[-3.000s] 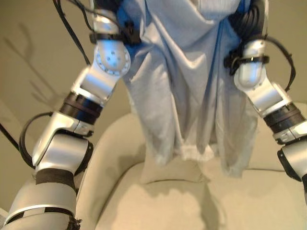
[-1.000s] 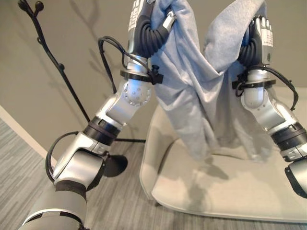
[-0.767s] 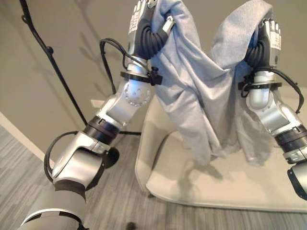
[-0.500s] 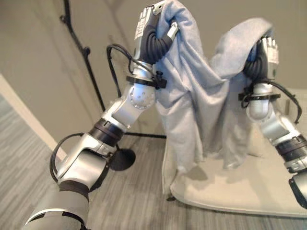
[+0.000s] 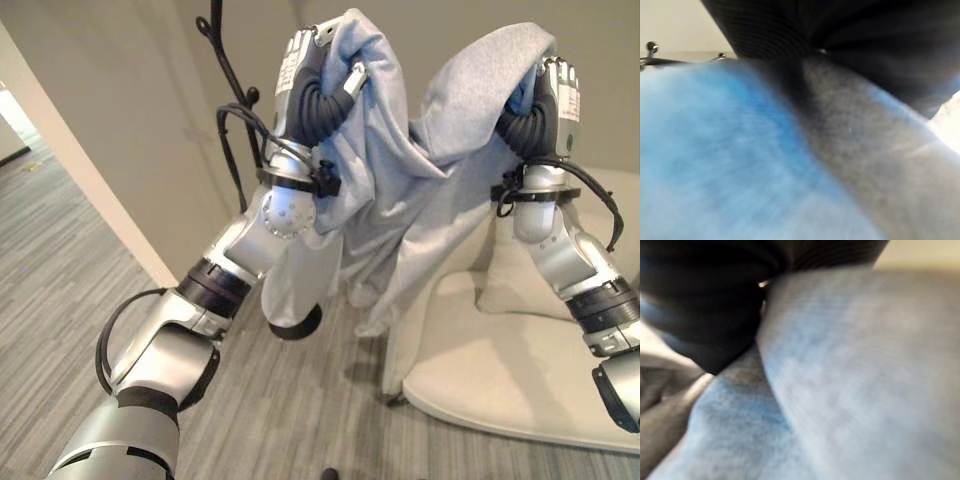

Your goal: Hang the clothes on the sofa on the clothes rack.

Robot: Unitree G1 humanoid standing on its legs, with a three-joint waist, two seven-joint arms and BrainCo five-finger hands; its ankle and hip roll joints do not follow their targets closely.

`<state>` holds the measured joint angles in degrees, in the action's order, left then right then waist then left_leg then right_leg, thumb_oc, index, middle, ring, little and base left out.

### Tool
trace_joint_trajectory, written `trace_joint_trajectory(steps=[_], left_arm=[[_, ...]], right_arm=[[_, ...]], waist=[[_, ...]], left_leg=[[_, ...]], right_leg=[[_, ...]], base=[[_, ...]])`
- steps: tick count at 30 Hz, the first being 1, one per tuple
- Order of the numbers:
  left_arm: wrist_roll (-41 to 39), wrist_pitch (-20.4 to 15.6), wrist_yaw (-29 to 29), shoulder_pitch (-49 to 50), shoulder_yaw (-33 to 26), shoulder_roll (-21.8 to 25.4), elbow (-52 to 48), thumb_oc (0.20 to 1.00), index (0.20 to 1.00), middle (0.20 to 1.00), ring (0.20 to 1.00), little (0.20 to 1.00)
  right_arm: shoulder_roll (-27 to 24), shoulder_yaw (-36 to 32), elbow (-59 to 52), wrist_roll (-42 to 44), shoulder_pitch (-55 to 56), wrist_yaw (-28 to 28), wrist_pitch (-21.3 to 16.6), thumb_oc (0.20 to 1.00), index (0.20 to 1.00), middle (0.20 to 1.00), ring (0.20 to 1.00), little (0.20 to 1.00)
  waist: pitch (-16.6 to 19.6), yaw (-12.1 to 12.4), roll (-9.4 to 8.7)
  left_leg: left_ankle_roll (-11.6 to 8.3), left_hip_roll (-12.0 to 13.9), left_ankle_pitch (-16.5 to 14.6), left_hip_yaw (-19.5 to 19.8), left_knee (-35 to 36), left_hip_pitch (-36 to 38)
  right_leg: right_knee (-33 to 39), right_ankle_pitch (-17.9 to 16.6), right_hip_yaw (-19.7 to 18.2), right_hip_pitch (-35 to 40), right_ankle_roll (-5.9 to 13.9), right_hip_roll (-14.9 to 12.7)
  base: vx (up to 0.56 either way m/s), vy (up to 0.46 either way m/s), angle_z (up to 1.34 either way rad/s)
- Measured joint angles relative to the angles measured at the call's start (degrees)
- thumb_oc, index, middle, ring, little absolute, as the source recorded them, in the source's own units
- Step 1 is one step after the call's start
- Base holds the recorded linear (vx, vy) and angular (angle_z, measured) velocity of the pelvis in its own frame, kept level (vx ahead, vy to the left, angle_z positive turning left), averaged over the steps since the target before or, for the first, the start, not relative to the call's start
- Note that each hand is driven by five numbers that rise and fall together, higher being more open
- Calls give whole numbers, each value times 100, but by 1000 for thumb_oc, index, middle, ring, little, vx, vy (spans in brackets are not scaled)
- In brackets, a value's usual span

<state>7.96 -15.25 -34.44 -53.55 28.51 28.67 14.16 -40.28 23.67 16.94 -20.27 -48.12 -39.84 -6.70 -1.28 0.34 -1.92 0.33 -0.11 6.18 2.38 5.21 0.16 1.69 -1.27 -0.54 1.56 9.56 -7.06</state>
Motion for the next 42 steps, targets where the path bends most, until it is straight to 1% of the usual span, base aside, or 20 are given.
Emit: trace_joint_trajectory(steps=[3,15,19,20,21,22,23,26,28,29,30,31,32,34,35,36,38,39,41,42], left_arm=[[1,40,125,-23,9,117,-20,200,200,200,200,200],[0,44,125,-63,-99,116,-102,200,200,200,200,200],[-7,39,116,-76,-92,186,-99,200,200,200,200,200],[-10,34,112,-94,-90,229,-94,200,200,200,200,200],[-8,22,111,-123,-87,309,-97,200,200,200,200,200],[-12,24,108,-178,-89,362,-92,200,200,200,200,200],[-14,27,101,-305,-91,377,-35,200,200,200,200,200],[-13,19,91,-329,-71,250,38,200,200,200,200,200],[-14,3,73,-332,-47,162,52,200,200,200,200,200],[-13,-36,56,-363,66,123,127,200,200,200,200,200],[-14,-44,56,-369,68,113,125,200,200,200,200,200],[-12,-64,60,-355,54,161,115,200,200,200,200,200],[-15,-46,59,-348,58,200,132,200,200,200,200,200],[-37,-28,33,-347,205,131,200,200,200,200,200,200],[-36,-34,31,-342,276,151,247,200,200,200,200,200],[-39,-31,61,-338,348,179,240,200,200,200,200,200],[-39,-46,92,-369,335,238,217,200,200,200,200,200],[-38,-40,95,-366,323,321,178,200,200,200,200,200],[-25,-38,99,-368,301,371,157,200,200,200,200,200],[13,-34,98,-368,263,461,99,200,200,200,200,200]], right_arm=[[-17,-36,-43,0,-12,38,14,200,200,200,200,200],[-49,-63,-73,1,-27,66,-29,200,200,200,200,200],[-171,-6,-69,1,-263,72,-118,200,200,200,200,200],[-167,0,-78,2,-314,67,-142,200,200,200,200,200],[-144,-1,-121,2,-328,27,-148,200,200,200,200,200],[-160,-3,-179,2,-335,13,-149,200,200,200,200,200],[-209,-7,-278,2,-364,-2,-149,200,200,200,200,200],[-292,-21,-297,2,-352,-59,-148,200,200,200,200,200],[-458,-38,-291,2,-347,-103,-149,200,200,200,200,200],[-677,-62,-314,5,-359,-107,-140,200,200,200,200,200],[-740,-62,-339,4,-367,-105,-135,200,200,200,200,200],[-614,-88,-367,4,-278,-121,-135,200,200,200,200,200],[-438,-82,-441,5,-99,-128,-127,200,200,200,200,200],[-248,-130,-753,-35,386,-25,-119,200,200,200,200,200],[-163,-177,-807,-55,460,-14,-134,200,200,200,200,200],[-17,-212,-792,-124,504,-35,-149,200,200,200,200,200],[76,-262,-704,-144,495,-41,-146,200,200,200,200,200],[81,-284,-701,-169,466,-44,-129,200,200,200,200,200],[74,-314,-685,-181,459,-57,-124,200,200,200,200,200],[73,-317,-698,-187,421,-61,-96,200,200,200,200,200]], waist=[[23,-44,79],[24,-45,113],[-61,0,247],[-129,-14,139],[-183,-18,28],[-244,-45,-75],[-308,-153,-175],[-300,-217,-137],[-277,-203,-32],[-174,-176,177],[-140,-170,253],[-132,-137,183],[-152,-160,-145],[-207,-151,-422],[-218,-118,-369],[-192,-118,-408],[-158,-70,-413],[-151,17,-435],[-157,-11,-391],[-152,41,-400]], left_leg=[[-120,83,-67,-27,6,151],[-458,456,-132,55,-344,-41],[-530,566,-117,274,-454,-243],[-601,588,-221,274,-501,-336],[-688,633,-298,295,-562,-390],[-726,767,-323,291,-559,-423],[-873,1193,-395,292,-530,-528],[-903,1733,-412,246,-391,-529],[-904,1935,-413,152,-275,-540],[-893,1895,-407,149,-165,-556],[-882,1829,-407,153,-130,-494],[-1415,1587,8,126,-207,-446],[-1299,1231,-132,63,-420,-465],[-971,781,-617,6,-1285,-771],[-845,754,-718,-24,-1425,-830],[-672,511,-774,-139,-1430,-754],[-424,352,-809,-291,-1315,-687],[-350,272,-799,-424,-1287,-660],[-235,157,-762,-454,-1217,-627],[-166,37,-764,-493,-1117,-590]], right_leg=[[432,-217,76,343,-118,69],[402,-176,189,347,-277,485],[402,-221,350,265,-522,511],[405,-291,346,241,-709,401],[403,-291,334,215,-711,289],[405,-293,336,196,-714,171],[406,-246,358,152,-646,29],[400,-203,304,162,-503,-138],[401,-209,287,183,-210,-297],[399,-205,296,202,143,-508],[398,-235,286,211,314,-603],[396,-292,220,247,456,-809],[388,-402,197,273,373,-1137],[52,-1102,261,154,182,-1489],[-183,-1197,269,100,113,-1569],[-404,-1717,179,-148,119,-1737],[-594,-1776,187,-371,314,-1803],[-619,-1888,416,-440,194,-1939],[-574,-1739,541,-370,370,-1866],[-584,-1856,751,-347,232,-1842]], base=[[97,-100,1],[12,-79,1],[21,155,21],[84,237,4],[101,258,1],[114,288,10],[129,325,16],[116,305,11],[169,490,10],[219,716,5],[168,585,-8],[113,408,-15],[117,566,-8],[108,726,16],[26,487,7],[-13,426,-11],[7,258,-28],[-9,250,-26],[54,364,-10],[81,376,7]])
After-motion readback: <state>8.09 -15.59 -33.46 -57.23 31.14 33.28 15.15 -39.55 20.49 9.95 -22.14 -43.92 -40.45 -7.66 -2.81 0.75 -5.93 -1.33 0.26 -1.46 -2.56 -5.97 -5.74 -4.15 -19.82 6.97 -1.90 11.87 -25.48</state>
